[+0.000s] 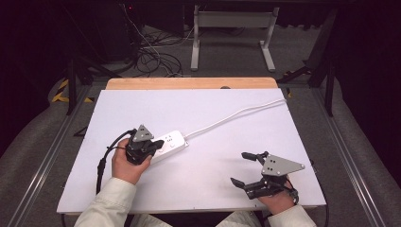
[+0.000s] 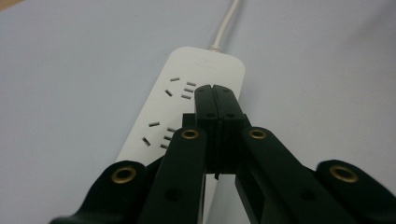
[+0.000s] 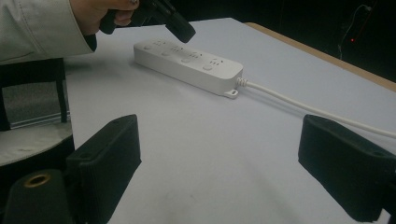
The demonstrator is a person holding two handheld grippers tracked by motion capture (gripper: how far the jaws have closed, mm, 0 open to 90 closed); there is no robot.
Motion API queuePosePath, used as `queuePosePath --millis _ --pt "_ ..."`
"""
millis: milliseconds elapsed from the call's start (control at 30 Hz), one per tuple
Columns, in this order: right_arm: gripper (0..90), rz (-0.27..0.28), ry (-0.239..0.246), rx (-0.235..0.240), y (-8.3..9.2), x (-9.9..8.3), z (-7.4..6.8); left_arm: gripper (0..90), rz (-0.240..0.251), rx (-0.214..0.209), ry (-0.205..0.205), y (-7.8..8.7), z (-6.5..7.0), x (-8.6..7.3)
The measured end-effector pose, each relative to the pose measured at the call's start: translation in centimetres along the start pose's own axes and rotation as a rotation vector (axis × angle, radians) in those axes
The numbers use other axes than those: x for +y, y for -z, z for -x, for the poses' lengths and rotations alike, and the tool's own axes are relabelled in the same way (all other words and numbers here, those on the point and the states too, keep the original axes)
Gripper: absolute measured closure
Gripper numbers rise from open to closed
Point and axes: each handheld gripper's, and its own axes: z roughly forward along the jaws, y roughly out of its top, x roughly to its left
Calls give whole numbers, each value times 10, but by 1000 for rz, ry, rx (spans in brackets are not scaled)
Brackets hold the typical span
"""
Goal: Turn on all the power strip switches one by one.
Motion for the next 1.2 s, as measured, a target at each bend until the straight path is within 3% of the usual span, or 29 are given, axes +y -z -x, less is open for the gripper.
queuePosePath --millis 200,433,633,1200 --pt "130 -3 -4 1 0 0 0 900 1 -2 5 -5 1 3" --pt "130 -1 -3 0 1 0 1 900 -21 -11 -9 -29 9 13" --pt "130 0 -3 2 1 -1 1 900 -31 -10 19 -42 5 13" --pt "130 2 1 3 1 0 1 900 -32 -13 26 -50 4 10"
